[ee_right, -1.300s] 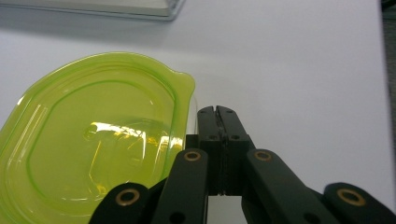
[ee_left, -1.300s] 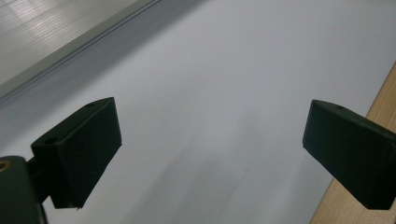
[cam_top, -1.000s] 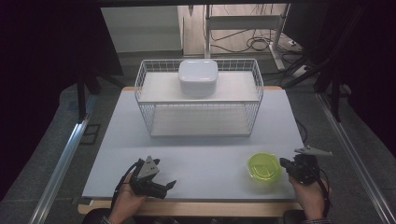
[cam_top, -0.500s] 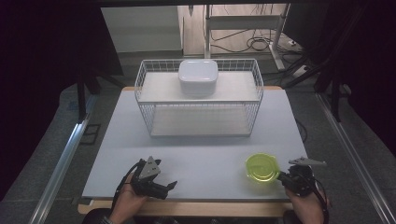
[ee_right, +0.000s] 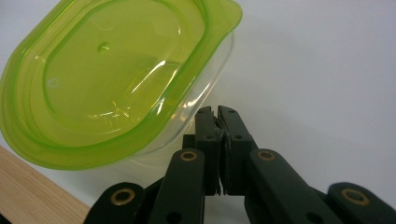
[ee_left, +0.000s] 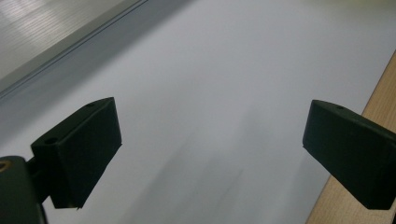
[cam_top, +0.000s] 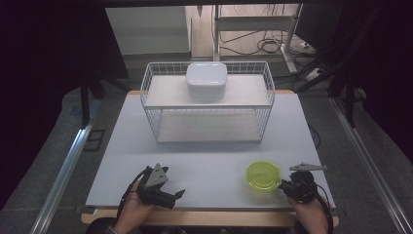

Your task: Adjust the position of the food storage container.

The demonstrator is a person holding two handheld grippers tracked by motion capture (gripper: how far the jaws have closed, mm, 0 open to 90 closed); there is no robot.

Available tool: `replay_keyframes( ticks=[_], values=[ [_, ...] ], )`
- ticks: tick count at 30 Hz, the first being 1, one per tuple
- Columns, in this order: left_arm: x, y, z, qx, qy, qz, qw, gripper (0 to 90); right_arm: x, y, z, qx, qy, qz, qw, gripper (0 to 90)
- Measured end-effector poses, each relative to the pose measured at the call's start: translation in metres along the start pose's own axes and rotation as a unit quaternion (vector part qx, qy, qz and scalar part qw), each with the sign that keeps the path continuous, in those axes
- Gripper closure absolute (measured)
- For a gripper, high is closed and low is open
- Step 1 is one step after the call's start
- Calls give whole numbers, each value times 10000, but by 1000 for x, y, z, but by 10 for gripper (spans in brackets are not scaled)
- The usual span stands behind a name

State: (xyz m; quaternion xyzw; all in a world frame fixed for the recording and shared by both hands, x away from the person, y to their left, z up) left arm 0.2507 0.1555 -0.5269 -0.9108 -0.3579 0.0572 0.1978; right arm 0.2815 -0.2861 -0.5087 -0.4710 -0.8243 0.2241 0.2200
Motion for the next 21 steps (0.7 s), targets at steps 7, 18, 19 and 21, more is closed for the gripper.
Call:
replay_keyframes(
  ticks=[7,18,19,21],
  values=[
    [-1,1,0,14,10,10,10000,40,14,16,-6,-5,-164,-257,9995,875],
    [-1,2,0,36,19,21,10000,40,41,42,-14,50,-395,-666,9970,878],
    [-1,2,0,38,15,19,10000,40,43,45,-15,52,-402,-703,9967,879],
    [-1,2,0,43,15,22,10000,40,47,50,-16,41,-409,-778,9961,878]
  ],
)
Point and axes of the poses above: each handheld gripper's, and its own axes: y roughly forward along the jaws, z roughly out of its underside, x roughly to its left, the point moved 1 cm from there along y, roughly forward along the jaws, and after that the axes turned 15 degrees about -x, right-handed, at the moved point
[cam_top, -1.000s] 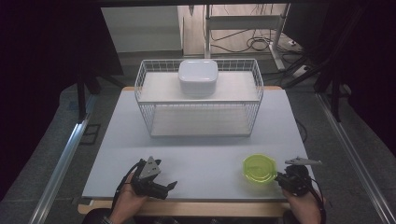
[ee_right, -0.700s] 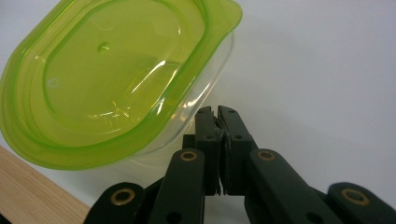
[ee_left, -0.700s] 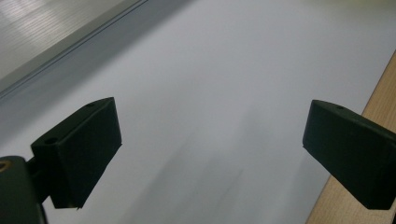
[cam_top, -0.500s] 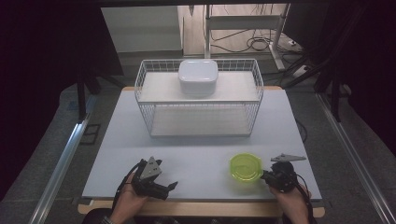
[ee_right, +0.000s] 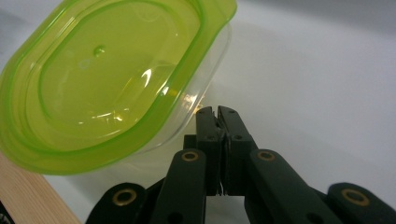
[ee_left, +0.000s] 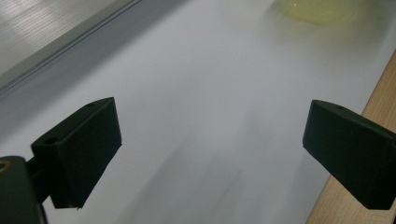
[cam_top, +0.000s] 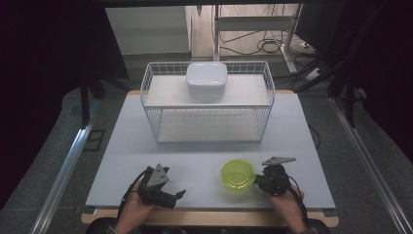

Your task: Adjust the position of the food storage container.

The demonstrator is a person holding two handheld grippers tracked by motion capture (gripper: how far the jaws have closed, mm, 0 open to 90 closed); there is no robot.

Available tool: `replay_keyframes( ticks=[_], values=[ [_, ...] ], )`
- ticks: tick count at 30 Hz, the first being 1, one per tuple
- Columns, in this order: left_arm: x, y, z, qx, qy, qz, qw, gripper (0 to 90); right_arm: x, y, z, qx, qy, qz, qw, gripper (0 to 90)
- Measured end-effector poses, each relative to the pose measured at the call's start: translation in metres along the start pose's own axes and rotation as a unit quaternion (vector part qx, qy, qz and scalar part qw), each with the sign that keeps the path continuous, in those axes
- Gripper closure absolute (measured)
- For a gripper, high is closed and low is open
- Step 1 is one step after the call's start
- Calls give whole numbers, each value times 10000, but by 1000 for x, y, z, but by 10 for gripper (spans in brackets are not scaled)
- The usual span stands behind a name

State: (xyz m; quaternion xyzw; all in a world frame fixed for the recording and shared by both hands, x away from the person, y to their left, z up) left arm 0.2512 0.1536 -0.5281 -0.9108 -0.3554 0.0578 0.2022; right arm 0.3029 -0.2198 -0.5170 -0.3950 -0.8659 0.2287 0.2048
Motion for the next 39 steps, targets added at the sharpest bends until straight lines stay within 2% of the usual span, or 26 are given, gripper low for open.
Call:
replay_keyframes(
  ticks=[7,8,10,12,15,19,23,28,34,39],
  values=[
    [0,0,0,7,11,6,10000,40,10,17,-4,26,-108,-151,9998,880],
    [0,0,0,3,10,6,10000,40,10,18,-4,61,-190,-149,9997,879],
    [0,-1,0,-9,8,-2,10000,40,10,17,-3,111,-399,7,9991,875],
    [0,-1,0,-11,12,1,10000,40,10,13,-3,102,-309,1,9995,874],
    [0,-1,0,-6,23,-4,10000,40,12,7,-1,86,-344,-4,9994,873],
    [0,0,0,-8,17,-4,10000,40,20,-8,9,154,-254,-144,9995,865],
    [-1,0,0,8,38,2,10000,41,28,-12,11,125,-153,-343,9992,863],
    [-1,1,0,7,33,8,10000,40,32,0,8,221,-203,-419,9987,863],
    [-1,1,0,8,38,11,10000,41,38,16,3,244,-339,-527,9977,863],
    [-1,1,0,11,33,12,10000,41,41,26,-3,256,-353,-578,9974,862]
  ],
)
Point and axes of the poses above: each handheld gripper's, and its own axes: y roughly forward along the jaws, z roughly out of its underside, x roughly to its left, the point moved 1 cm from there along y, roughly forward along the jaws, and after that the axes turned 15 degrees about -x, right-handed, at the moved point
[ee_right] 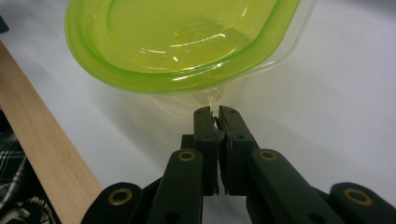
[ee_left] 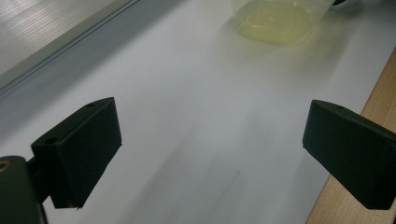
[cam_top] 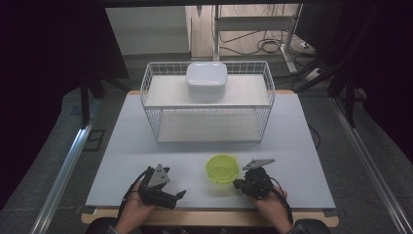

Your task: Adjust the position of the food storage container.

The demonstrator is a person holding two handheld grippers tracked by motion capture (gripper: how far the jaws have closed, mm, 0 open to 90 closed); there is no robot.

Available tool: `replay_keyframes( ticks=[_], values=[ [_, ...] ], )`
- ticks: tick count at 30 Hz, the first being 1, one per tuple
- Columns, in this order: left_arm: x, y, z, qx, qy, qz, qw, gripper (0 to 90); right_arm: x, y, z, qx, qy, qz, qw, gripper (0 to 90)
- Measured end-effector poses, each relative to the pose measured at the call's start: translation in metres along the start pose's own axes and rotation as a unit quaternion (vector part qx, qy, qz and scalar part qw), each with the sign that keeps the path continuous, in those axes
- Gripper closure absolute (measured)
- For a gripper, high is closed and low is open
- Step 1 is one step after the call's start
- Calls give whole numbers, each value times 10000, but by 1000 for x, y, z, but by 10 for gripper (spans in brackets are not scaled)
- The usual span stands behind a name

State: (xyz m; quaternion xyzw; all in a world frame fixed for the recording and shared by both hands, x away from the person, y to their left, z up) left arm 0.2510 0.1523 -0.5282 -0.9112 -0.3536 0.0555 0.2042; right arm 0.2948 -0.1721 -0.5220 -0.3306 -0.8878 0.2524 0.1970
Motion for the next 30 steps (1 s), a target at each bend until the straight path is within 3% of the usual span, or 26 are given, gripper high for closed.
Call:
replay_keyframes(
  ticks=[15,18,22,24,27,30],
  values=[
    [1,-1,1,-5,-29,0,10000,40,0,35,-23,0,-249,-125,9996,864],
    [1,-1,1,-11,-27,-6,10000,40,-1,38,-25,-8,-313,-96,9995,863],
    [2,-1,0,158,-180,-23,9997,43,-2,34,-24,-39,-360,-32,9993,852],
    [4,-2,0,149,-285,3,9995,43,-5,25,-25,-75,-505,16,9987,780],
    [5,-3,0,125,-288,-13,9995,40,-7,19,-26,-115,-646,105,9978,733],
    [5,-3,0,122,-311,-9,9994,39,-9,7,-27,-242,-871,204,9957,597]
  ],
)
Point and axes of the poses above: each handheld gripper's, and its own axes: y roughly forward along the jaws, z roughly out of its underside, x roughly to its left, the point moved 1 cm from there along y, roughly forward along the jaws, and after that the axes turned 15 degrees about -x, right-handed, at the moved point
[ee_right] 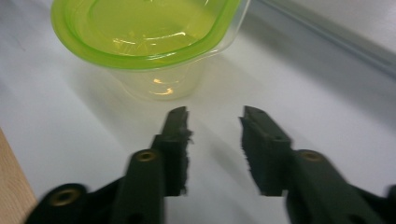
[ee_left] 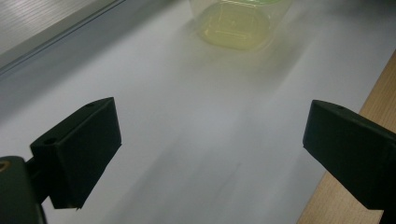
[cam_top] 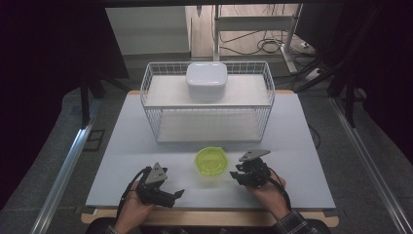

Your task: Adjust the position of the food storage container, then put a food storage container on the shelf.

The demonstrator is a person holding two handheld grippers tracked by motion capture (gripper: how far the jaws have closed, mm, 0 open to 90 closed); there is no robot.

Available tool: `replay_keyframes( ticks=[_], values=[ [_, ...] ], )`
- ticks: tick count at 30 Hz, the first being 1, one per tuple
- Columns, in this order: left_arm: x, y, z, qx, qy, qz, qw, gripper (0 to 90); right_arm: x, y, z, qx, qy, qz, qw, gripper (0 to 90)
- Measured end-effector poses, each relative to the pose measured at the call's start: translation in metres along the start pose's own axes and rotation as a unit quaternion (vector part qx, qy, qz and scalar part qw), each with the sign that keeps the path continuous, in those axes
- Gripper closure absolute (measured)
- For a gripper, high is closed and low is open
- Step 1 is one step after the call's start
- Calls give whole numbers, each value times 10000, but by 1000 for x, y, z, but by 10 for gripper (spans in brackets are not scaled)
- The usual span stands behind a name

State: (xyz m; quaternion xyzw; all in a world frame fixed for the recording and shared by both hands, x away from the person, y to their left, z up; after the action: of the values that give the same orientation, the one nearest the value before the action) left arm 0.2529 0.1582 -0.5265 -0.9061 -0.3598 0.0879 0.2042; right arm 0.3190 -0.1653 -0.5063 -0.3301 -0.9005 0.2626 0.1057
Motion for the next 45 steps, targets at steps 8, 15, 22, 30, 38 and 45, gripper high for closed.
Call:
replay_keyframes(
  ticks=[8,15,22,30,38,45],
  values=[
    [1,-1,1,-23,-11,29,10000,39,-11,-14,1,-281,-274,106,9992,325],
    [1,2,4,-69,160,-25,9998,27,-20,-15,7,-400,-244,108,9988,163],
    [1,2,6,-78,183,-35,9998,25,-20,-12,11,-394,-208,-34,9990,100],
    [2,2,6,-101,175,-64,9998,18,-20,-13,10,-425,-128,-93,9990,96],
    [2,3,6,-95,191,-78,9997,17,-17,-12,5,-500,-42,-206,9985,55],
    [2,2,5,-108,194,-119,9997,13,-19,-12,-7,-649,427,-348,9964,48]
  ],
)
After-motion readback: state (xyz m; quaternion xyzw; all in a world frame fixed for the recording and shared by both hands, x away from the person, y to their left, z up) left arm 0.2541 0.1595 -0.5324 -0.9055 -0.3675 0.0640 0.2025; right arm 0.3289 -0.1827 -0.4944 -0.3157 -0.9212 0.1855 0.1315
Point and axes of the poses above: each handheld gripper's, and its own axes: y roughly forward along the jaws, z roughly out of its underside, x roughly to its left, the point moved 1 cm from there along y, roughly forward along the jaws, and after that the axes turned 15 degrees about -x, right-handed, at the moved point
